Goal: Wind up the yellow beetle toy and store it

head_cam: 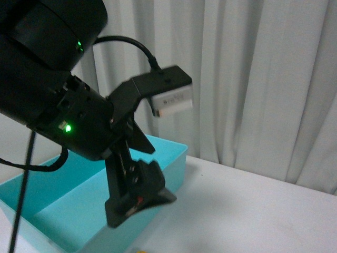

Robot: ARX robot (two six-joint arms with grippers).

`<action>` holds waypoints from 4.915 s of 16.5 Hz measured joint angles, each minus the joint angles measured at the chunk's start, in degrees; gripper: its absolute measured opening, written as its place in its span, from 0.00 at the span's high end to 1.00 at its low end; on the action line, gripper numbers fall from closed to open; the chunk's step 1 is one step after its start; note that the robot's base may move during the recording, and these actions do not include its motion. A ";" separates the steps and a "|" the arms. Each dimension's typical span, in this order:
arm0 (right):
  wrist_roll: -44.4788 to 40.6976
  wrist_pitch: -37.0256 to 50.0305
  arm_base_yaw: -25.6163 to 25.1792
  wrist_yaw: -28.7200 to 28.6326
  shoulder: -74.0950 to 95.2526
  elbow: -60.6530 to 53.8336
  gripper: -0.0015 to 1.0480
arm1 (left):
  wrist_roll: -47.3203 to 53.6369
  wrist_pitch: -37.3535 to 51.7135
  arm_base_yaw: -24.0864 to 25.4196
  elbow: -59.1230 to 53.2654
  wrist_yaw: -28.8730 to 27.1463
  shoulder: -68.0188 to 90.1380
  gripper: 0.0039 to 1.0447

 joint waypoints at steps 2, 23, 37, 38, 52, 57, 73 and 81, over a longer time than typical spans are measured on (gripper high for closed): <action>0.00 0.00 0.00 0.00 -0.02 0.00 0.06 | 9.27 -7.26 -2.95 1.05 -1.86 2.40 0.06; 0.02 -0.02 0.00 0.00 0.00 0.00 0.06 | 35.80 4.44 -12.31 1.88 -20.96 31.95 0.14; 0.02 0.00 0.00 0.00 0.00 0.00 0.06 | 21.27 -6.86 -11.76 7.26 -7.48 23.85 0.62; 0.00 0.00 0.00 0.00 0.00 0.00 0.06 | 18.32 -8.41 -11.06 9.42 -2.89 21.22 0.62; 0.00 -0.02 0.00 0.00 0.00 0.00 0.06 | -7.02 4.85 19.34 18.95 -16.55 27.04 0.62; 0.00 0.00 0.00 0.00 0.00 0.00 0.06 | -8.81 9.16 19.39 17.29 -20.00 31.54 0.62; 0.00 0.00 0.00 0.00 -0.02 0.00 0.06 | -10.40 12.96 18.69 14.78 -20.31 41.68 0.13; 0.00 -0.02 0.00 0.00 0.00 0.00 0.06 | -11.96 8.55 20.70 14.51 -8.33 18.10 0.06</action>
